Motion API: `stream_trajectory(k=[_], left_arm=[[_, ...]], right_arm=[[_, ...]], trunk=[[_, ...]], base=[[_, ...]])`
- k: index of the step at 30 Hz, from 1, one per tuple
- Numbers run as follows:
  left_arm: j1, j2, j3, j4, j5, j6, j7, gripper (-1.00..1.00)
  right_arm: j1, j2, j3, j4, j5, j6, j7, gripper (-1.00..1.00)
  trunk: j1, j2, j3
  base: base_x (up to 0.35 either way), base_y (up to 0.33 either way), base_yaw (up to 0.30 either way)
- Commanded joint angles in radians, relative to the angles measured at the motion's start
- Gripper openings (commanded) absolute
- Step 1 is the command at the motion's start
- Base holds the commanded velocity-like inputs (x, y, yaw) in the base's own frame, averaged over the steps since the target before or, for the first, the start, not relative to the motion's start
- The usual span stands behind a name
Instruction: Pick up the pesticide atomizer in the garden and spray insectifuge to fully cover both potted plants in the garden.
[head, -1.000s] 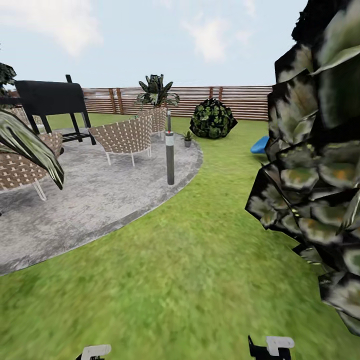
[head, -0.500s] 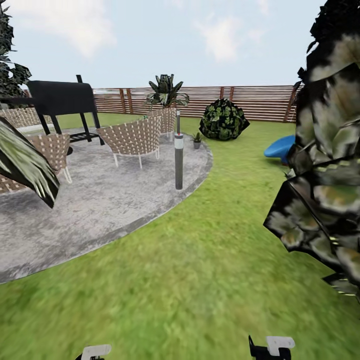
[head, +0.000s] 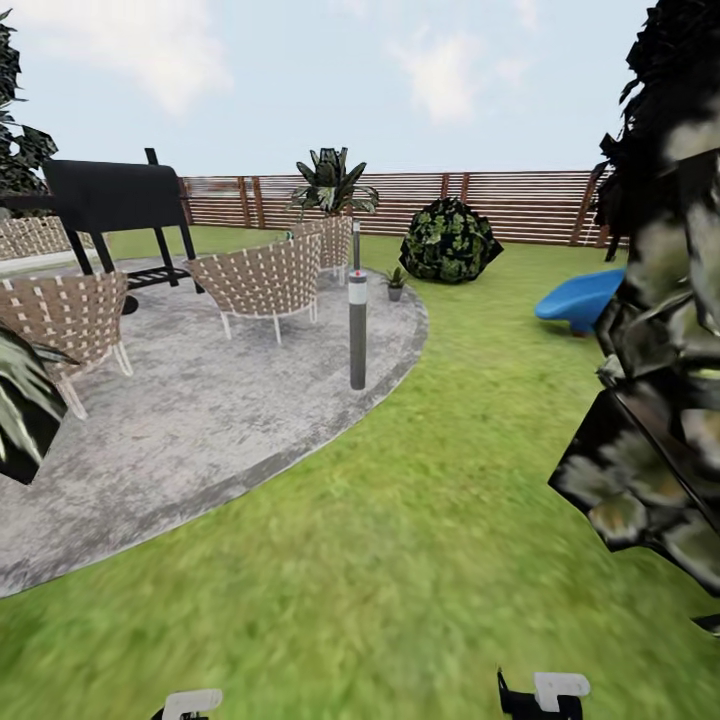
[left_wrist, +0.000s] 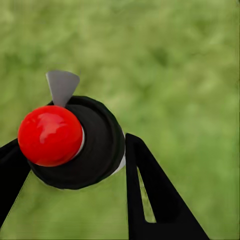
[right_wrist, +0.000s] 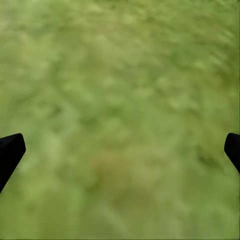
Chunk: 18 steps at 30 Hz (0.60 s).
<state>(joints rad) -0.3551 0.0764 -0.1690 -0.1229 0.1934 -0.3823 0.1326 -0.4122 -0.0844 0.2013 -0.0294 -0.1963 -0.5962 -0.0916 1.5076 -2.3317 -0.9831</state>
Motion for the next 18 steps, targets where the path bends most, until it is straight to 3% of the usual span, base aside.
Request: stream_trajectory(k=[1, 18], left_arm=[[-0.001, 0.000, -0.009, 0.000, 0.007, -0.003, 0.004, -1.00], [-0.001, 0.000, -0.009, 0.000, 0.008, -0.003, 0.004, -1.00]], right_arm=[[0.000, 0.000, 0.009, 0.000, -0.007, -0.002, -0.003, 1.00], [0.000, 0.000, 0.009, 0.000, -0.008, -0.002, -0.003, 1.00]], trunk=[[0.000, 0.000, -0.001], [0.000, 0.000, -0.001]], base=[[0.339, 0.000, 0.000], [0.339, 0.000, 0.000]])
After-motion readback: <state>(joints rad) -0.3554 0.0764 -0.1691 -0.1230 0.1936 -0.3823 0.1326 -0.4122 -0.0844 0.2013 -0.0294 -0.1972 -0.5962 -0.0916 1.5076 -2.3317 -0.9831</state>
